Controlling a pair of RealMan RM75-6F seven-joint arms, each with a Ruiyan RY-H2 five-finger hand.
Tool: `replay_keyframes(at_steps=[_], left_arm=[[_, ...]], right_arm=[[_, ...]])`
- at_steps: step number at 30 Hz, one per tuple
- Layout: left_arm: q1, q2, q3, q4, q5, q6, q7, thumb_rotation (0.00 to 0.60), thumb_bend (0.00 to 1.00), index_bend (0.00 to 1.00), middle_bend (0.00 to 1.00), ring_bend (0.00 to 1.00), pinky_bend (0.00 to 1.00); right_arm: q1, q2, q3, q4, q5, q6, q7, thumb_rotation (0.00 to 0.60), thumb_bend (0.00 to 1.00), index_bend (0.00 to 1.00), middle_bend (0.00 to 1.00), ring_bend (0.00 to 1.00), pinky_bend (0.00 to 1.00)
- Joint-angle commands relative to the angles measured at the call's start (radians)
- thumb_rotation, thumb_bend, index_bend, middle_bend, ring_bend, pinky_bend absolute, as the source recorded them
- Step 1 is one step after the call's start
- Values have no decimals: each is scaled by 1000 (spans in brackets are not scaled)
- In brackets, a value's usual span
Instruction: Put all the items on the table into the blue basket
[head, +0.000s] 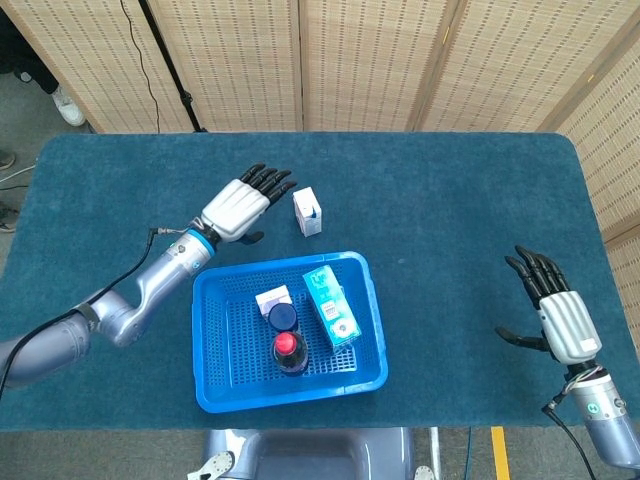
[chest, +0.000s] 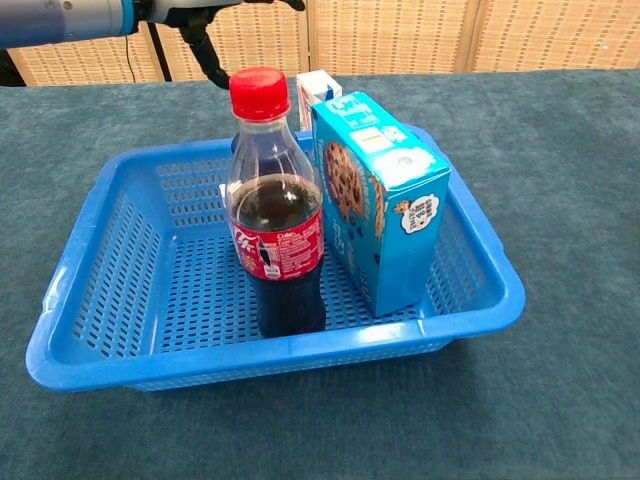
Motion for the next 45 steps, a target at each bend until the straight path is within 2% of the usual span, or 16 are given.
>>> replay_keyframes(at_steps=[1,22,25,26,27,28,30,33,38,45], left_arm=[[-46,-41,-1,56,-9,-39,28,600,239,0,0,0,0],[-198,-251,-8,350,-166,-198,120,600,243,0,0,0,0],[-221,-288,-6,406,-181,-226,124,600,291,0,0,0,12],[-228,-300,-9,424,-187,-233,120,600,328,6,3,5,59],[-233,-314,-12,442,-192,-235,115,600,378,65,51,48,157],[-238,-327,-14,461,-194,-233,113,600,400,109,85,79,212],[-246,-351,-14,496,-191,-224,109,600,474,365,279,249,400],[-252,-377,-17,536,-191,-221,93,600,530,565,431,383,496],[-249,-393,-12,571,-178,-189,86,600,579,667,519,463,530],[-222,-359,-8,536,-142,-105,65,600,580,675,526,471,533]], right_arm=[[0,-1,3,0,4,-1,-4,600,0,45,0,0,49],[-9,-1,22,11,40,-6,-7,600,0,44,0,0,49],[-8,-2,23,13,41,-9,-6,600,0,44,0,0,49],[-8,-2,23,13,41,-9,-7,600,0,44,0,0,49],[-9,-2,24,12,43,-9,-8,600,0,44,0,0,49],[-10,-2,26,11,45,-8,-8,600,0,44,0,0,49],[-12,-1,28,10,48,-6,-9,600,0,44,0,0,49],[-15,1,31,7,50,-1,-8,600,0,44,0,0,49],[-14,1,28,4,45,-3,-9,600,0,44,0,0,49],[-14,2,28,0,40,-1,-12,600,0,44,0,0,49]])
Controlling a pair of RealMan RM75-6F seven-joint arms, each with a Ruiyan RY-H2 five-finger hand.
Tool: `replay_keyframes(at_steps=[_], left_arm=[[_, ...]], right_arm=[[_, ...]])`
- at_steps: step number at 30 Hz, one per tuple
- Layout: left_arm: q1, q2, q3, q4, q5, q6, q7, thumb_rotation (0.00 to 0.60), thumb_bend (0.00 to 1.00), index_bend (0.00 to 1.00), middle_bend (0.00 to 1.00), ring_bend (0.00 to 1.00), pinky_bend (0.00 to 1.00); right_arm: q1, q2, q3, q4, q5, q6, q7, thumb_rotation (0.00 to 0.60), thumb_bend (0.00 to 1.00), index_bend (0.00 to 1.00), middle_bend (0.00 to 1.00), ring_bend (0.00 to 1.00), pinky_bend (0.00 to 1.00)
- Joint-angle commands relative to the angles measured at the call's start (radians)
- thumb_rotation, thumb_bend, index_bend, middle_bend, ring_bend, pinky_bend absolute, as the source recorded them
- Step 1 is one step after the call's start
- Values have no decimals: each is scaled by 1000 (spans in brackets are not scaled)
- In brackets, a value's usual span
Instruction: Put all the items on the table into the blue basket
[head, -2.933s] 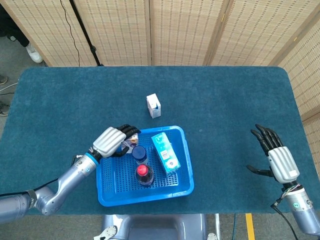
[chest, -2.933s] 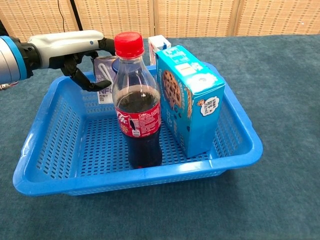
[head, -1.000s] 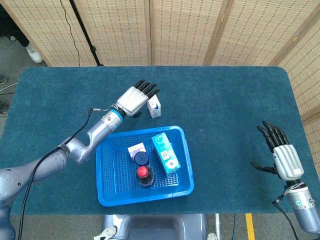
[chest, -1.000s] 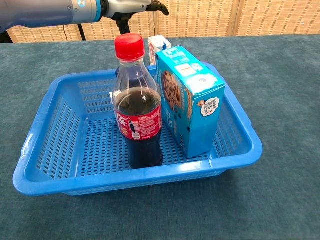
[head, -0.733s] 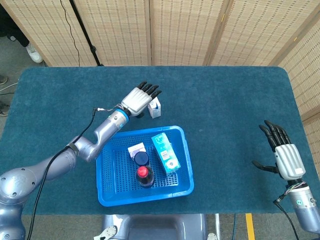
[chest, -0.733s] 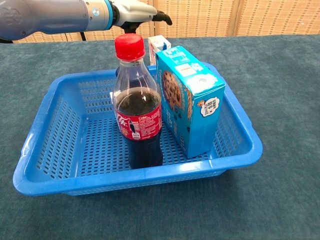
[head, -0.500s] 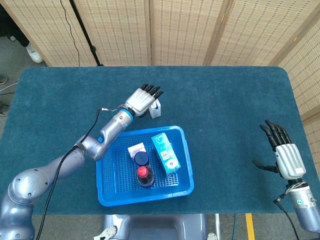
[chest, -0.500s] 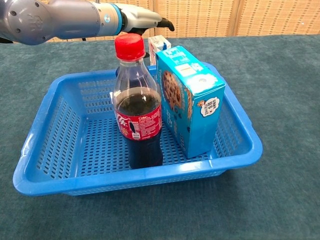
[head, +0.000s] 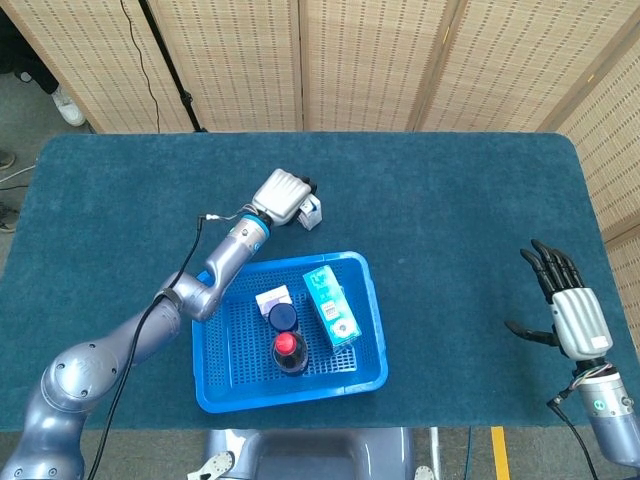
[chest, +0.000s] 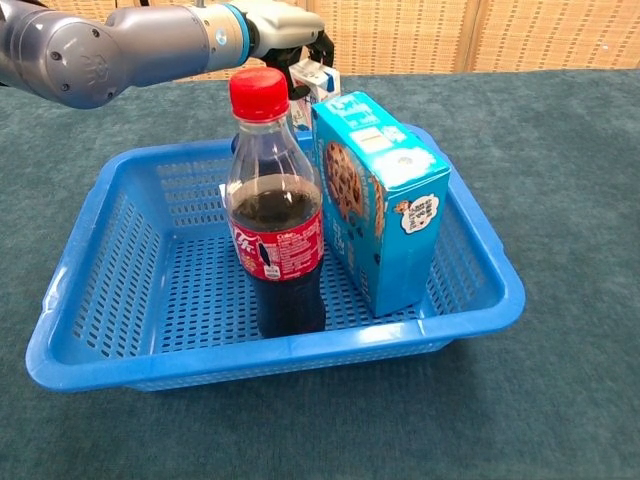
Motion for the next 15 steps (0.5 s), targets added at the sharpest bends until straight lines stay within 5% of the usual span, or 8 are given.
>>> replay_keyframes(at_steps=[1,7,15], left_arm=[[17,30,2,-31,16,33,-10,600,580,675,526,471,533],[62,141,3,-181,37,108,-2,600,581,675,526,468,533],[216,455,29,-619,122,280,-51,600,581,675,526,467,533]], right_arm=[[0,0,-1,-2,-2,1,-2,600,0,44,0,0,49],[1,-2,-5,-4,-9,-2,-6,600,0,44,0,0,49],[5,-6,-11,-8,-22,-4,-20,600,0,44,0,0,49]])
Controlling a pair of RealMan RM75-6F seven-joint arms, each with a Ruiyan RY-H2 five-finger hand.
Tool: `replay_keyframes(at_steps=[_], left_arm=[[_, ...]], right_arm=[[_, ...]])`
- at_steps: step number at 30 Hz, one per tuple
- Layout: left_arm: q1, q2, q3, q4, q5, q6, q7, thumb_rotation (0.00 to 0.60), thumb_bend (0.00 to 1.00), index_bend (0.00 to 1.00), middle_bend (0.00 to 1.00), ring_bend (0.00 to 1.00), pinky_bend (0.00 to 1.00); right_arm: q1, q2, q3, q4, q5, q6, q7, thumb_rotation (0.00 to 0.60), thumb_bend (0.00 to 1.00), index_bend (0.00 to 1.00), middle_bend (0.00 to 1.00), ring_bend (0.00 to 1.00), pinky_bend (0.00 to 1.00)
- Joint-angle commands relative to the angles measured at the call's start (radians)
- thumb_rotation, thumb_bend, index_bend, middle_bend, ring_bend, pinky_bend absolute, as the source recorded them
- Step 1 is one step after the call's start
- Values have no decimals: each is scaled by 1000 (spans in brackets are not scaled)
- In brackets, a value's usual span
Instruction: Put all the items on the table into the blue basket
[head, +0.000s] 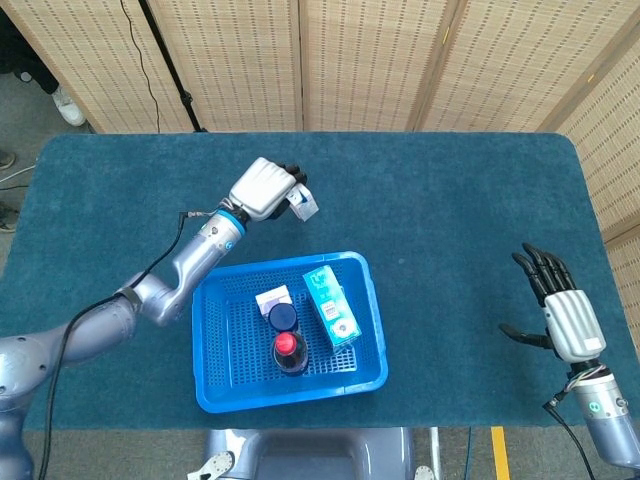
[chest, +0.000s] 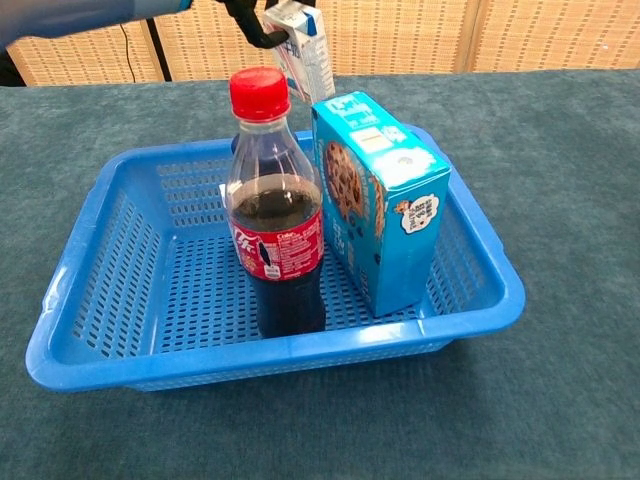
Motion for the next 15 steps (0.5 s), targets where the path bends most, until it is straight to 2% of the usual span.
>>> replay_keyframes(at_steps=[1,6,15], left_arm=[[124,226,28,-281,80,136,-46,600,581,675,526,467,533],[214,375,64,-448,172,239,-114,600,581,675,526,467,533],[334,546,155,-626,349,370,-191,600,581,675,526,469,533]], right_arm=[[0,-1,-2,-3,-4,1,-6,600,0,44,0,0,49],[3,-7,-3,-3,-6,-4,-22,600,0,44,0,0,49],[6,-19,-1,-1,2,-13,-55,600,0,44,0,0,49]])
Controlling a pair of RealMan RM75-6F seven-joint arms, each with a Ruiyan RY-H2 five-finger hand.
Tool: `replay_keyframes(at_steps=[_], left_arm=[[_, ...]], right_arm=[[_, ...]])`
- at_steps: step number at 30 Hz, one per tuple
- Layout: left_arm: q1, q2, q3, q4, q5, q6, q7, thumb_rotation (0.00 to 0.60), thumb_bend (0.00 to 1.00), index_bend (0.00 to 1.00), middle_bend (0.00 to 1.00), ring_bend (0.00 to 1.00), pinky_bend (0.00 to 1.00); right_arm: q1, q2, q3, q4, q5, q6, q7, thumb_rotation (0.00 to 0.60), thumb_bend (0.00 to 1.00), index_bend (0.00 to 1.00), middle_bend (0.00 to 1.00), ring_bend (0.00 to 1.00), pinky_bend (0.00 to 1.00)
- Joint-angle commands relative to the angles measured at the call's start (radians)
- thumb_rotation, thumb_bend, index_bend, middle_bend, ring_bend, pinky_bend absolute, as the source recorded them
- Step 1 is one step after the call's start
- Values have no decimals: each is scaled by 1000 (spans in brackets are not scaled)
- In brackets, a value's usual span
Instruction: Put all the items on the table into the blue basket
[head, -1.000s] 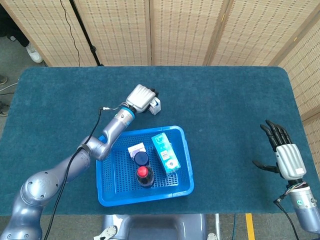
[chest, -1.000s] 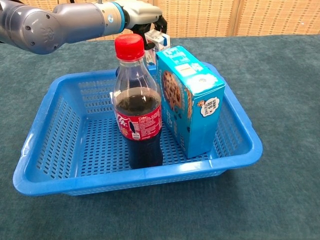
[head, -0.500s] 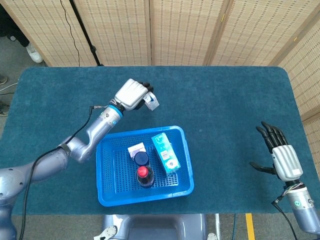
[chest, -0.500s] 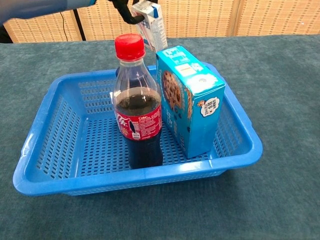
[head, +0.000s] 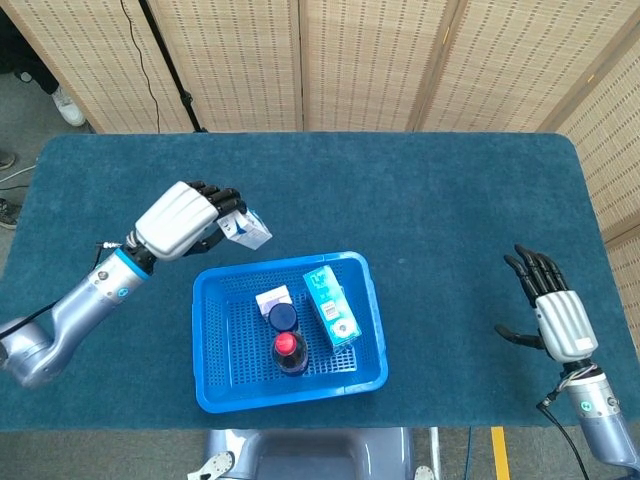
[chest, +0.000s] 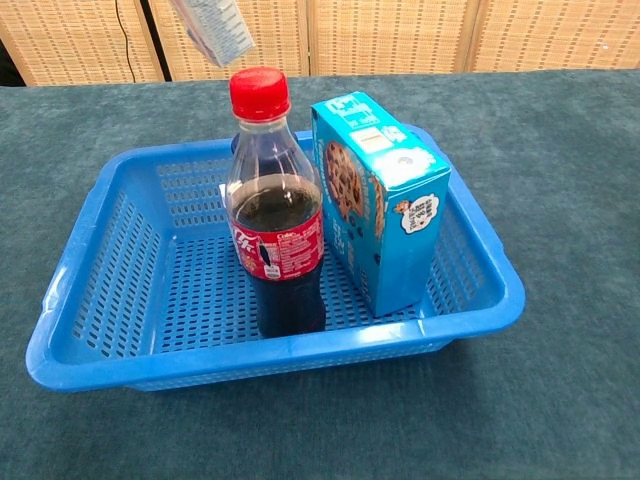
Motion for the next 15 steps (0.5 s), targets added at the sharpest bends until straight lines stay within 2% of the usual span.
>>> replay_keyframes(at_steps=[1,3,8,15], left_arm=[[47,58,54,-66,81,47,-40,600,581,675,526,469,533],[75,83,103,-112,164,75,-63,600,581,675,526,471,533],[93,104,163,-161,286,90,-95,600,582,675,526,472,533],[104,95,203,-190,364,67,-49,600,583,675,526,472,533]], right_arm=[[0,-2,0,-1,0,0,-5,600,0,44,0,0,49],[1,-2,-1,-6,-3,1,-8,600,0,44,0,0,49],[-1,1,-1,-12,-5,8,-10,600,0,44,0,0,49],[-4,6,4,-10,1,11,1,600,0,44,0,0,49]])
